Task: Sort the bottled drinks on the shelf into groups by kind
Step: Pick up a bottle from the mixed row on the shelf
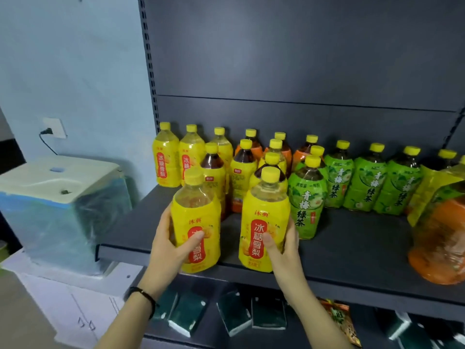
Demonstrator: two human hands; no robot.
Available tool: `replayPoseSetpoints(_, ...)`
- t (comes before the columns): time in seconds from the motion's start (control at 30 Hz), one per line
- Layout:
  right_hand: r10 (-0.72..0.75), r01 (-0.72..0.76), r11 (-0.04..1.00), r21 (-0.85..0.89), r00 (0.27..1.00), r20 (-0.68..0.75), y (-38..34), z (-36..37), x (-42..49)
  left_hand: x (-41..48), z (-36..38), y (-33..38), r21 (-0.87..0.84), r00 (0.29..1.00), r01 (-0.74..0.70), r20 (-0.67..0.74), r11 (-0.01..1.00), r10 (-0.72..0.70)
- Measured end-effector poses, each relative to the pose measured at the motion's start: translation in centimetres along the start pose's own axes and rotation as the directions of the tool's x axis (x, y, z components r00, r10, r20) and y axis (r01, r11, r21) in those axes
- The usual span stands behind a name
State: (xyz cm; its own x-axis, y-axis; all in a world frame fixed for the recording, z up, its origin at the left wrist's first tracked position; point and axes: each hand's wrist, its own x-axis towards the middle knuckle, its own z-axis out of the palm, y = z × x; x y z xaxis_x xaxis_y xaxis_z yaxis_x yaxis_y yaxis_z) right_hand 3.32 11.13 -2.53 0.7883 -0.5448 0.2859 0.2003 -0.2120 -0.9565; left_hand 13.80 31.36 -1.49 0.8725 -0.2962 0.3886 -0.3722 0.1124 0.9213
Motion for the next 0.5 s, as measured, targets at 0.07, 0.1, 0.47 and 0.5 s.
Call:
replayPoseSetpoints(0.07, 0.0, 0.0, 1.0, -0.008, 1.0, 0.009, 0.0, 2.1, 0.3, 0.9, -2.1, -0.3, -0.015, 1.0, 0.011, -0.015, 1.0, -0.011)
replayPoseSetpoints(0.1, 0.001, -0.001, 1.0, -0.011, 1.0, 0.02, 0.0, 3.1, 0.4, 1.3, -2.9, -0.4, -0.007, 1.0, 0.005, -0.021, 1.0, -0.005)
replayPoseSetpoints(0.47, 0.021, -0.043, 0.994, 0.098, 0.977, 0.212, 0.3, 13.2, 3.6, 6.6, -8.7, -3.0, 0.003, 0.994, 0.028, -0.102, 1.0, -0.027)
replayPoseSetpoints(0.5, 0.025, -0.048, 0.994, 0.101, 0.975, 0.223, 0.4, 14.1, 3.9, 7.1, -9.2, -3.3, 0.003, 0.994, 0.032, -0.105, 0.999, -0.031)
